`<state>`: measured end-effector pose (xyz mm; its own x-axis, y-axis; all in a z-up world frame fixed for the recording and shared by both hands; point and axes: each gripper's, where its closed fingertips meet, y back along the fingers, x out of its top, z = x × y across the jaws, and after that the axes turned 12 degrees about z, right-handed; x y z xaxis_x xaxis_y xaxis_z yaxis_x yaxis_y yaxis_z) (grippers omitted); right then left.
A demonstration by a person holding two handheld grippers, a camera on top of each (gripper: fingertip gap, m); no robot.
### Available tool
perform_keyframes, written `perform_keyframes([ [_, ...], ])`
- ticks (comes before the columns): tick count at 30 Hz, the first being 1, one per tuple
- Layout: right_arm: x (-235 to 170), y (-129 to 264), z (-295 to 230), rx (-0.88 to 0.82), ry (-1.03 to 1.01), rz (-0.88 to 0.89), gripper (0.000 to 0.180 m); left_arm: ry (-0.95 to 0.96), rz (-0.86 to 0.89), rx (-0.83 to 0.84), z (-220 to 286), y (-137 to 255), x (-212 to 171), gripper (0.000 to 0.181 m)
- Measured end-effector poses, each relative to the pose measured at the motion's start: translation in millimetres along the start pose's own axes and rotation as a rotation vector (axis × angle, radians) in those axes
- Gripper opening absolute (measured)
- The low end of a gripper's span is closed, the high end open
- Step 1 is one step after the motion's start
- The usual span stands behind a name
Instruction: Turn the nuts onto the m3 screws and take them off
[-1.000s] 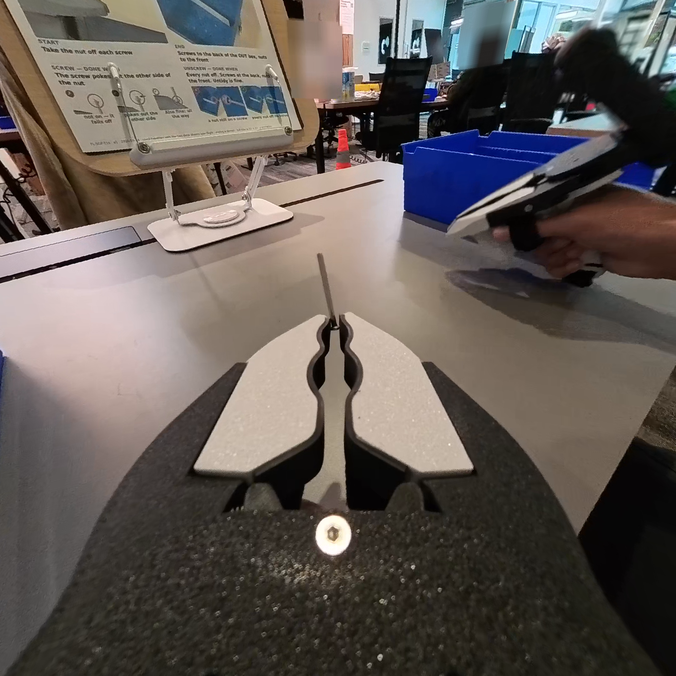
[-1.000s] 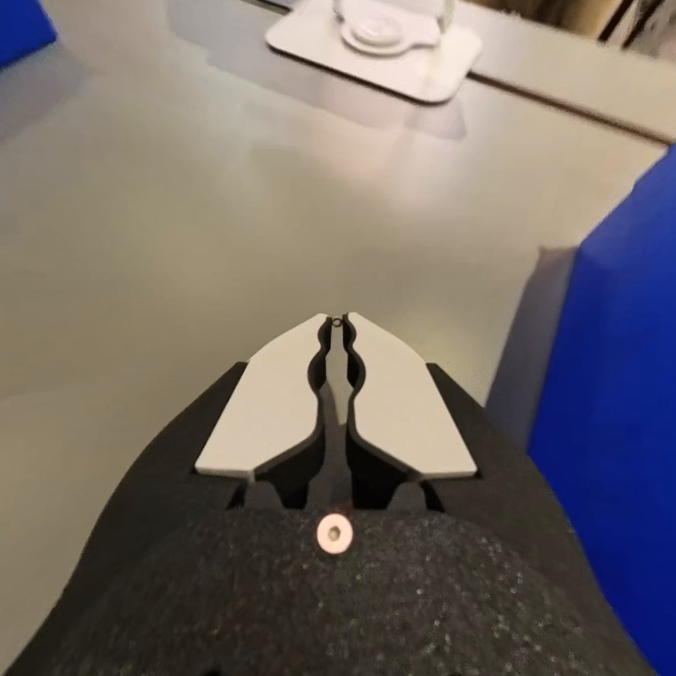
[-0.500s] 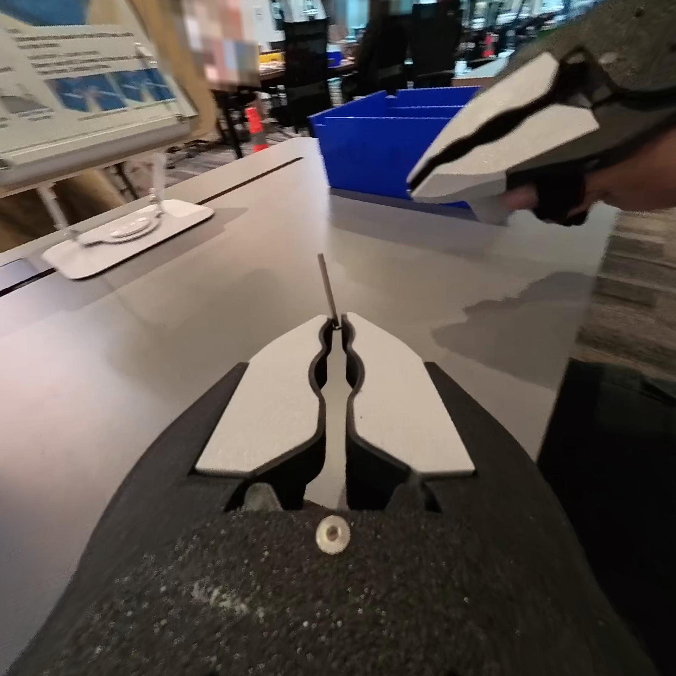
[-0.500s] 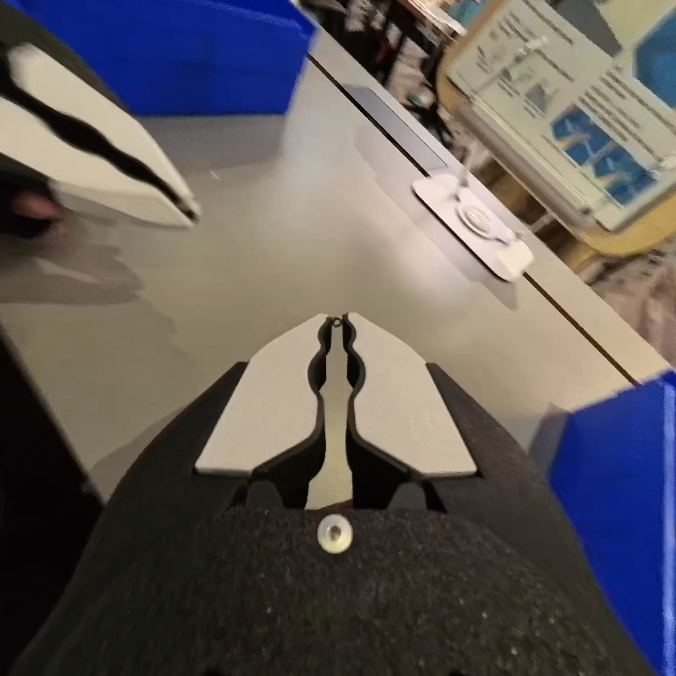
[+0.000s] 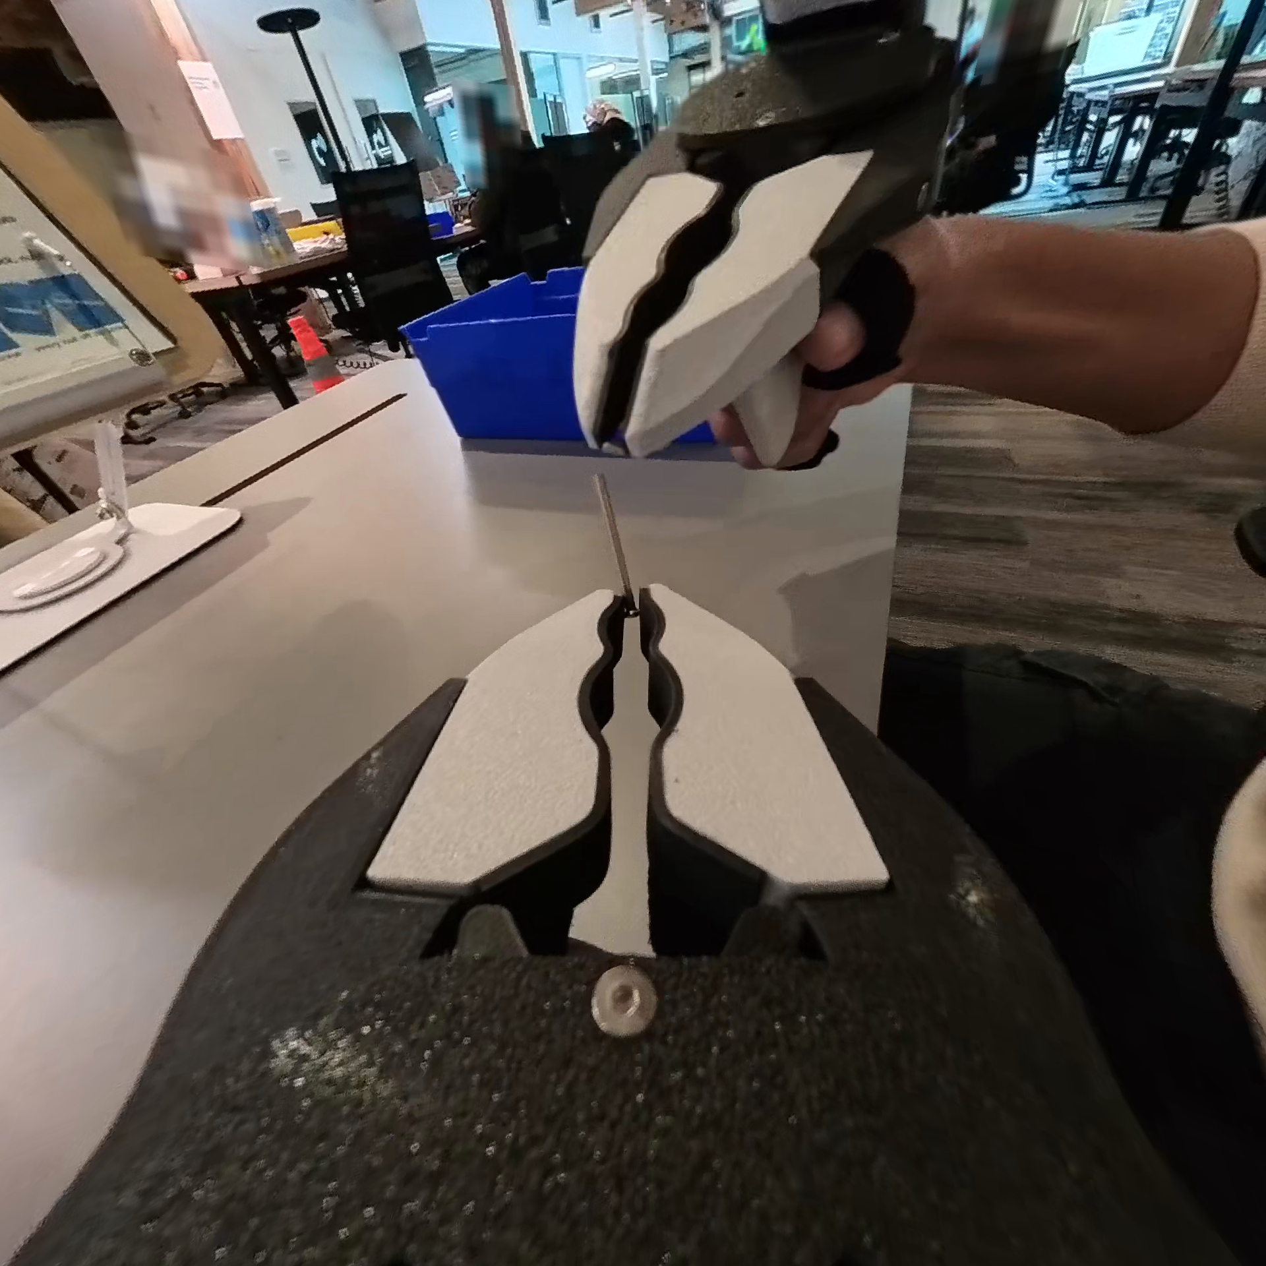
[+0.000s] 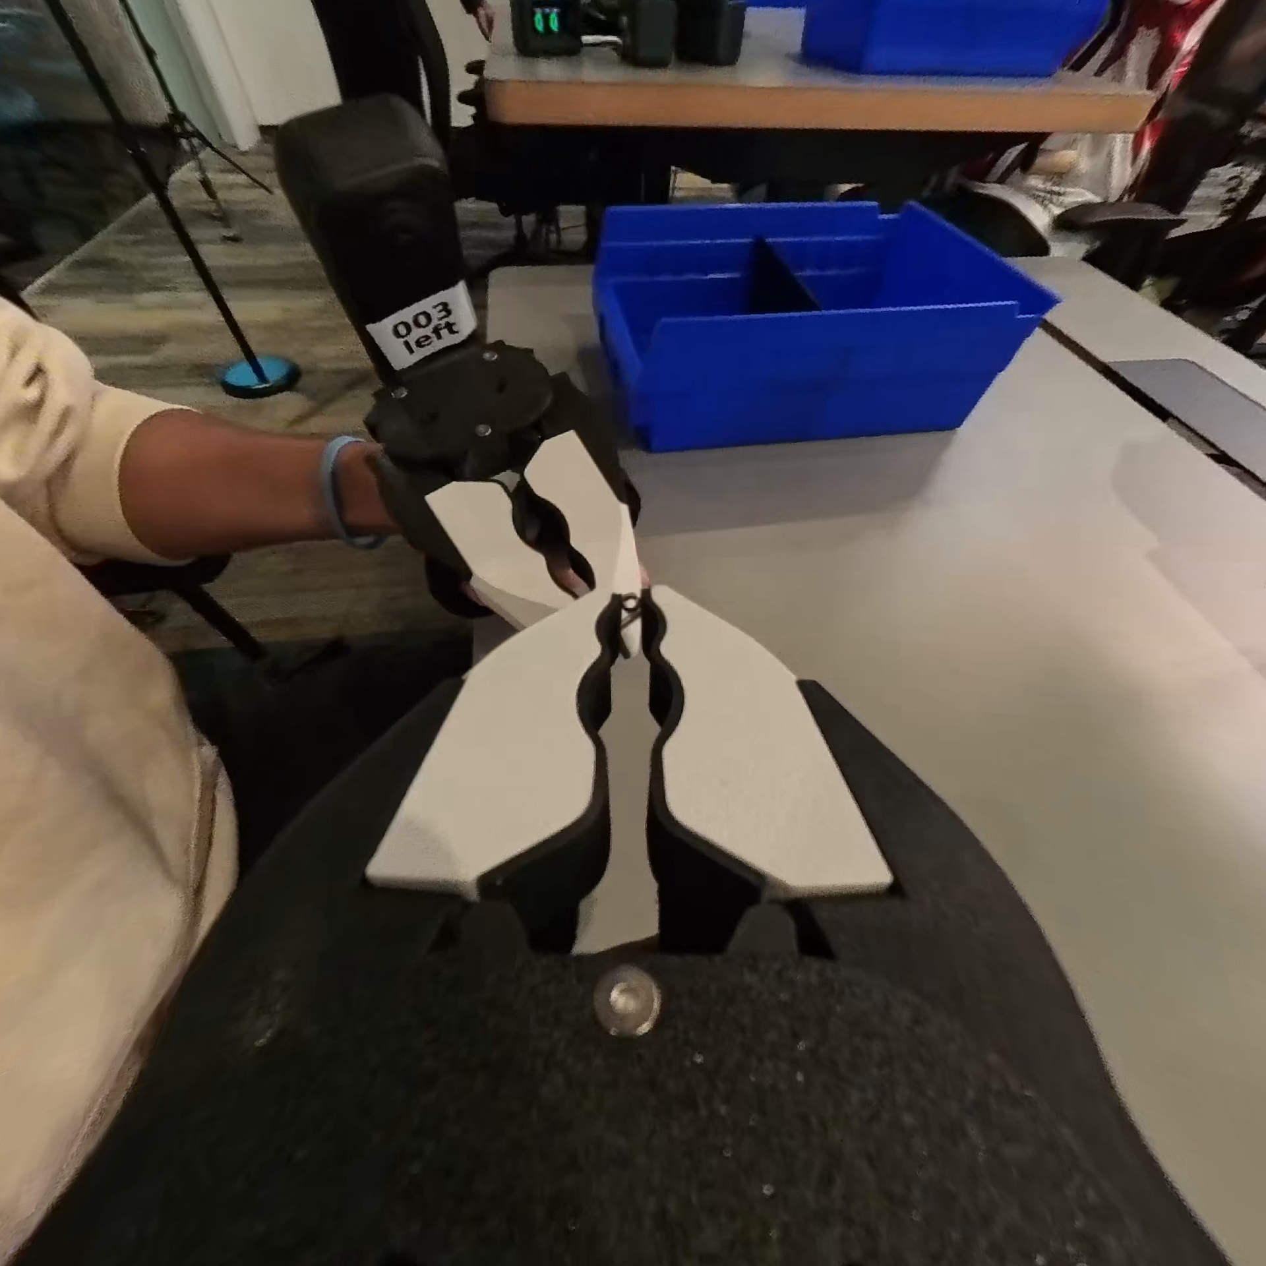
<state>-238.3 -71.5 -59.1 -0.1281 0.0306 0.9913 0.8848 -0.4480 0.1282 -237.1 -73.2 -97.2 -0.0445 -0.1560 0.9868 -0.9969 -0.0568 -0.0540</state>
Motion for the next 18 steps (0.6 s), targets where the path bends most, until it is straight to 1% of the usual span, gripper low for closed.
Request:
perform_keyframes([
  [9,-4,0,-1,0.034,-0.003,-0.035,0.005,-0.013,0.002,-0.02,4,1,3,0.004],
  [10,-5,0,-1,0.038,0.009,-0.047,0.0,-0.019,-0.006,-0.021,4,1,2,0.004],
  [12,-9,0,-3,0.053,0.026,-0.079,0.0,-0.025,-0.015,-0.026,4,2,1,0.004],
  [14,-8,-1,-3,0.058,0.022,-0.076,0.0,-0.027,-0.018,-0.025,4,2,1,0.004],
  [17,-10,-3,2,0.044,0.02,-0.081,0.0,-0.03,-0.029,-0.01,0,2,-1,0.004],
  [18,-12,-2,8,0.007,0.035,-0.09,0.0,-0.038,-0.042,0.015,-4,3,-4,0.004],
])
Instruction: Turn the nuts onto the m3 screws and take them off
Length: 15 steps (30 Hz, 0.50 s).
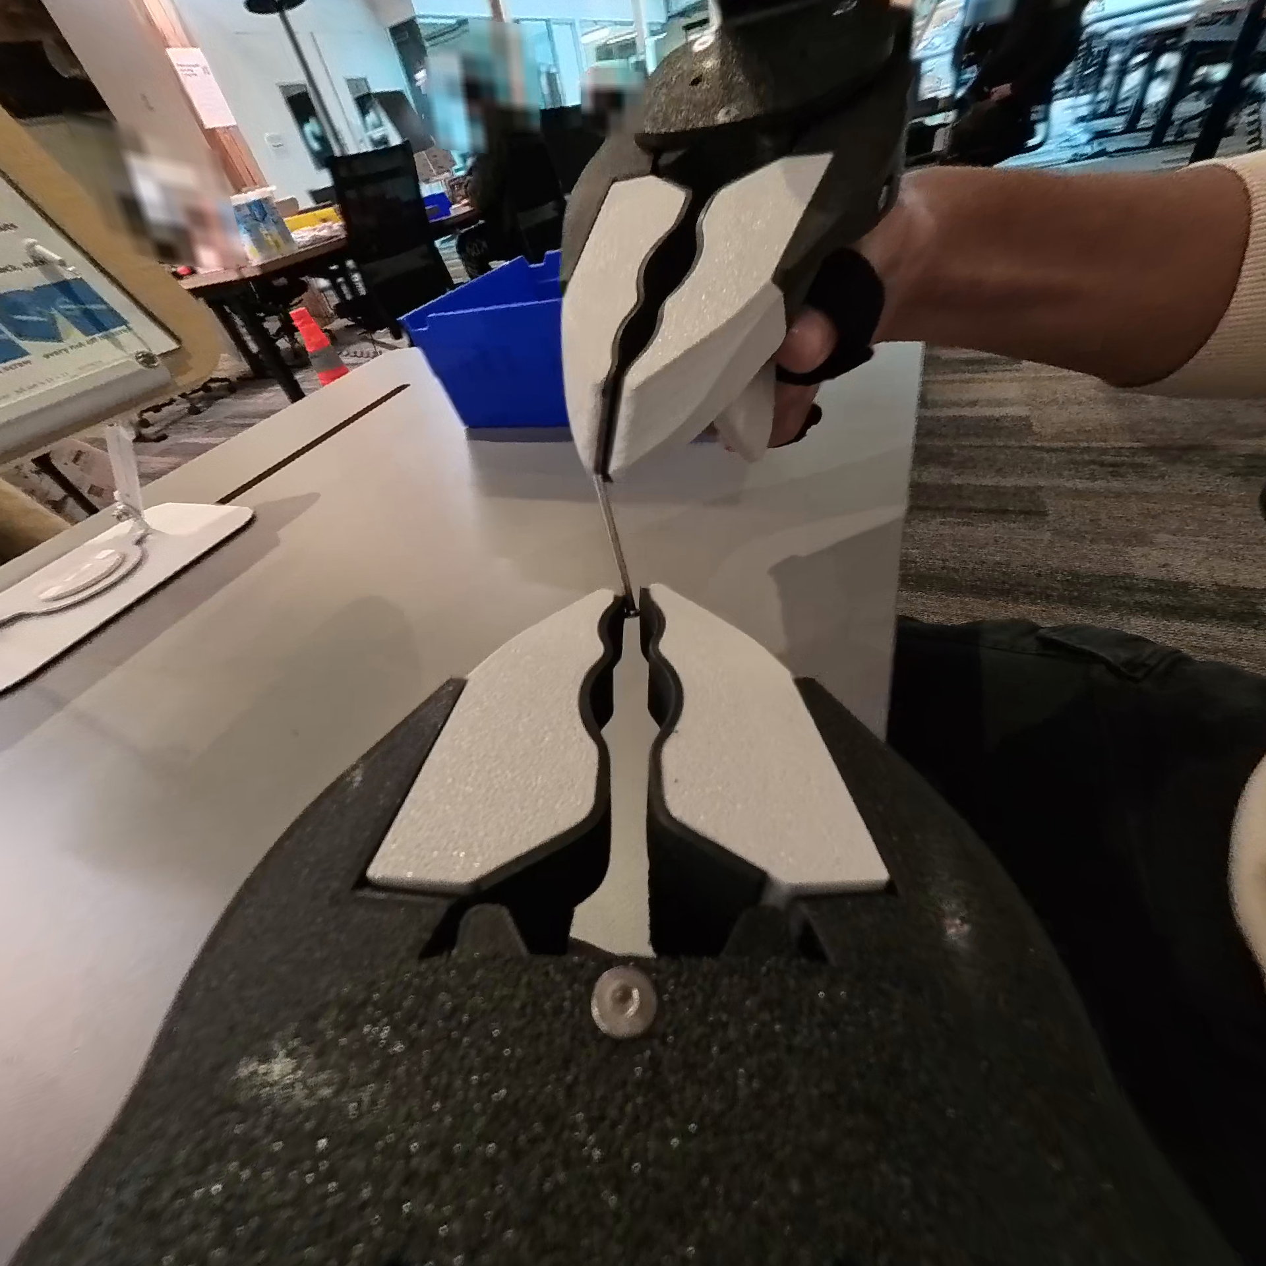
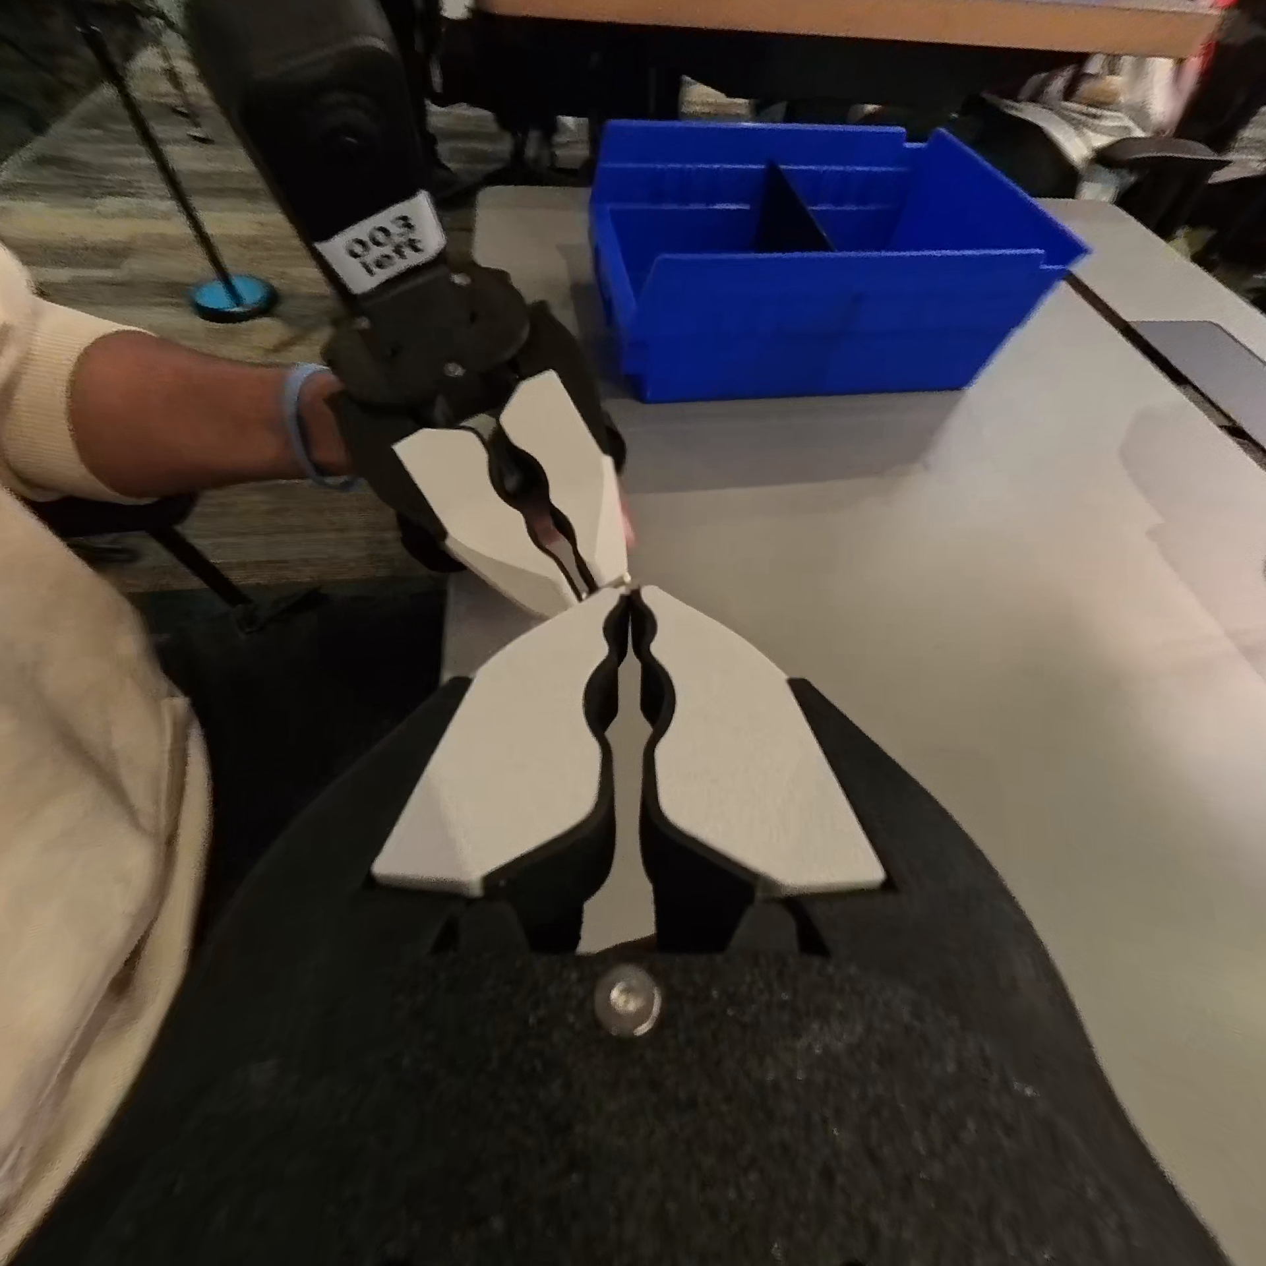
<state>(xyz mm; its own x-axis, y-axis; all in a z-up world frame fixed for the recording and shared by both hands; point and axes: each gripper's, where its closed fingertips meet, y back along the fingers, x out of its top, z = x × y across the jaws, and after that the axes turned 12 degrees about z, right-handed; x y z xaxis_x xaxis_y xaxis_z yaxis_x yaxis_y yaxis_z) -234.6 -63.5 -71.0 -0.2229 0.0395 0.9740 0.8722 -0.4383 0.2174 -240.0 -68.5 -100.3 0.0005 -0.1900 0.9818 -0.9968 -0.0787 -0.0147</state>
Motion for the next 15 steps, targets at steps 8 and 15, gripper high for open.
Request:
perform_keyframes([
  [8,-45,58,16,-0.628,-0.195,0.03,0.023,0.017,0.006,0.423,-62,14,-7,0.004],
  [15,-95,68,-25,-0.879,-0.222,-0.098,0.027,0.019,0.001,0.761,-93,38,-7,0.004],
])
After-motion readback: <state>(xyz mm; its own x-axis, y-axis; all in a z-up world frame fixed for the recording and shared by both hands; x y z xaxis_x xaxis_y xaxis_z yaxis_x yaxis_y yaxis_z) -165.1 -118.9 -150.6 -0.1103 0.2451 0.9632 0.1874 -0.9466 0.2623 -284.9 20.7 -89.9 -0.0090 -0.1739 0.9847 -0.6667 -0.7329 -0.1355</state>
